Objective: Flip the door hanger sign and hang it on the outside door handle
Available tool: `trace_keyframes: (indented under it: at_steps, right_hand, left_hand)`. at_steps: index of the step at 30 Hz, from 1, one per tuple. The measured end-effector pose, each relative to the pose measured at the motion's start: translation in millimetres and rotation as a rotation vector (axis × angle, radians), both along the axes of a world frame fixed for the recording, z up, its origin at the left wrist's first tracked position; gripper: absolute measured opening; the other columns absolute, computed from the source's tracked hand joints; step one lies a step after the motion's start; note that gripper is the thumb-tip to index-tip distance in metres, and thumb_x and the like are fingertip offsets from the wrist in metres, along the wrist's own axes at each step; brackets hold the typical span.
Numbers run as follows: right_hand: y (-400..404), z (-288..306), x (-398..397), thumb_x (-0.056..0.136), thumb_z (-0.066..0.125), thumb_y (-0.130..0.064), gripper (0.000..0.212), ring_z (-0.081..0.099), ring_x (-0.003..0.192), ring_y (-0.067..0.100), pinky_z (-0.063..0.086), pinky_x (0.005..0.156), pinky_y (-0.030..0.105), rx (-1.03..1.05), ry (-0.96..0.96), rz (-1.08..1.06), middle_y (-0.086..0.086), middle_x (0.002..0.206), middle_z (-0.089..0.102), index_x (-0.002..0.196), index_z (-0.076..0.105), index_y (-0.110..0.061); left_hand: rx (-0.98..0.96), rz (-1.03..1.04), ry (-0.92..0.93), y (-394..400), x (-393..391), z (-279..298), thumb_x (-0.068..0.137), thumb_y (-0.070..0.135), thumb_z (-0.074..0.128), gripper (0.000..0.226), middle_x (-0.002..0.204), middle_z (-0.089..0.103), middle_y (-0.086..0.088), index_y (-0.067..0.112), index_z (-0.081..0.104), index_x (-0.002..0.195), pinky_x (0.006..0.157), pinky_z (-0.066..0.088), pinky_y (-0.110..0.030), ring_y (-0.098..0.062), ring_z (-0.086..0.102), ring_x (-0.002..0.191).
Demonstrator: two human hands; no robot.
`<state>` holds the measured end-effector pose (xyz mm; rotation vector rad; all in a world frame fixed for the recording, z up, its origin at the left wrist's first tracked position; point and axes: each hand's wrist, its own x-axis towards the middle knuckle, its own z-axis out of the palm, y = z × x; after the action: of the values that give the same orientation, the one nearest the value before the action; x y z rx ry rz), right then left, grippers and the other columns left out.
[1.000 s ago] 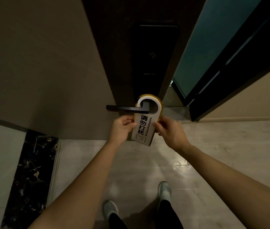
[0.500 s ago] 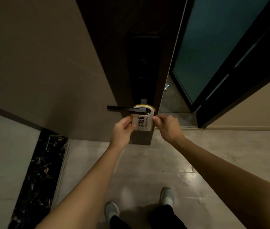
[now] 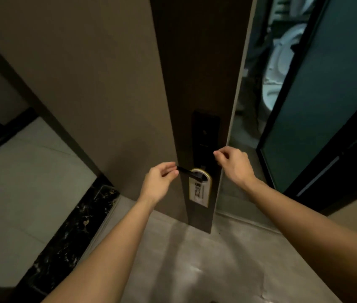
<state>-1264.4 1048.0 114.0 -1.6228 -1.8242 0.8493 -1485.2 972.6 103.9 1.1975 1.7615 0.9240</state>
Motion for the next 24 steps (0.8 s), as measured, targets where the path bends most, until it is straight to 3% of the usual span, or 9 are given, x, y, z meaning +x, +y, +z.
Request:
trace_keyframes:
  at_steps: [5,8,14,20,24]
  right_hand:
    - [-3.5,62.0,10.9,0.099,0.052,-0.035,0.030,0.062,0.079,0.012,0.045,0.068,0.027,0.117,0.069,0.032,0.000,0.089,0.068,0.111,0.068,-0.013]
    - [-11.3,87.2,25.4,0.099,0.052,-0.035,0.031,0.065,0.084,0.016,0.051,0.073,0.032,0.177,0.075,0.061,0.004,0.096,0.071,0.114,0.067,-0.012]
    - [-34.4,126.4,58.6,0.099,0.052,-0.032,0.032,0.065,0.097,0.018,0.050,0.081,0.031,0.247,0.049,0.158,0.006,0.107,0.070,0.118,0.066,-0.010]
    - [-28.2,166.4,73.3,0.098,0.054,-0.032,0.034,0.065,0.101,0.021,0.054,0.089,0.040,0.198,0.054,0.267,0.009,0.111,0.069,0.121,0.063,-0.009]
    - [3.5,185.0,77.3,0.097,0.056,-0.035,0.039,0.066,0.098,0.024,0.055,0.086,0.040,0.184,0.030,0.284,0.012,0.112,0.068,0.124,0.060,-0.007]
  left_hand:
    - [0.142,0.033,0.093,-20.2,2.0,76.7,0.094,0.025,0.064,0.037,0.123,0.069,0.005,0.022,0.063,0.131,0.103,0.045,-0.028,-0.008,0.061,0.117]
    - [0.214,0.045,0.128,-33.8,11.0,109.2,0.095,0.027,0.062,0.039,0.129,0.066,0.006,0.023,0.060,0.134,0.102,0.042,-0.028,-0.008,0.058,0.120]
    - [0.309,0.083,0.173,-67.0,44.9,153.1,0.095,0.029,0.062,0.041,0.131,0.064,0.008,0.026,0.057,0.136,0.104,0.043,-0.031,-0.008,0.057,0.121]
    - [0.340,0.160,0.239,-93.6,71.5,198.7,0.094,0.031,0.063,0.039,0.126,0.066,0.008,0.026,0.060,0.132,0.105,0.046,-0.033,-0.007,0.060,0.118]
    - [0.371,0.247,0.274,-94.5,80.0,217.6,0.092,0.033,0.066,0.037,0.122,0.068,0.010,0.028,0.062,0.128,0.104,0.048,-0.035,-0.007,0.062,0.116]
